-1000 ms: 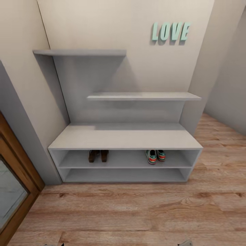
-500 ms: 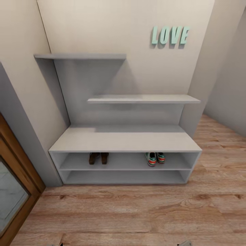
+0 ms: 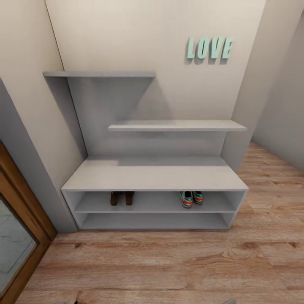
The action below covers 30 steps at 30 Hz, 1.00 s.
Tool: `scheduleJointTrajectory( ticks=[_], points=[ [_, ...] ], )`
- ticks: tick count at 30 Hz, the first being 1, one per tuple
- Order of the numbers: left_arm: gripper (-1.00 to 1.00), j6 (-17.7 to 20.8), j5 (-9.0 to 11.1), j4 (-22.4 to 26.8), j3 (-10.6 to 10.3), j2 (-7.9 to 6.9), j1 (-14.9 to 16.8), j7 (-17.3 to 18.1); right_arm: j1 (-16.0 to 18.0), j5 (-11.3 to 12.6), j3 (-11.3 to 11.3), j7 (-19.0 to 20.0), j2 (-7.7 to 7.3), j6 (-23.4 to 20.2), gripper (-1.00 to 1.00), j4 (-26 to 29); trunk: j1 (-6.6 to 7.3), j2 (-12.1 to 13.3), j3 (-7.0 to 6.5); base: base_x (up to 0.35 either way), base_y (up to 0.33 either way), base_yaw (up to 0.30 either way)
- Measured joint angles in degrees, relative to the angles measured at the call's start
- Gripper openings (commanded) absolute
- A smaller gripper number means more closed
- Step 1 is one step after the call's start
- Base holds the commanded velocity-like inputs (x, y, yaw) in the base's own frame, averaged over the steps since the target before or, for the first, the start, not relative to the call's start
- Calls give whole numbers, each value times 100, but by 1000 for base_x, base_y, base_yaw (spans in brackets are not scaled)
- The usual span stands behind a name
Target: Pick up the two gym shoes and the two sandals from the corridor floor and place them onto the hallstand (shoe rack) in the corridor, making sure they are on the rack and not on the floor. Arrange them so the two gym shoes are next to each other and the two sandals are next to each other.
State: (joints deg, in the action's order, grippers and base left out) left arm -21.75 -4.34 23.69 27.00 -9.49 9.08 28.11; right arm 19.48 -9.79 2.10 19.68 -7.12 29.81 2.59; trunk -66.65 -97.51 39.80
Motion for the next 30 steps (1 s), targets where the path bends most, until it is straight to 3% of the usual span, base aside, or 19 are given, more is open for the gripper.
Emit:
scheduleJointTrajectory(
  ticks=[14,30],
  points=[
    [100,0,6,0,17,-7,0,-1,0,-1,1,2,212,-10,100,-90,308,562,-251,0,0,0],
    [100,1,4,0,21,-5,0,-1,0,-8,2,1,238,-11,100,-100,659,1203,-539,0,0,0]
  ],
)
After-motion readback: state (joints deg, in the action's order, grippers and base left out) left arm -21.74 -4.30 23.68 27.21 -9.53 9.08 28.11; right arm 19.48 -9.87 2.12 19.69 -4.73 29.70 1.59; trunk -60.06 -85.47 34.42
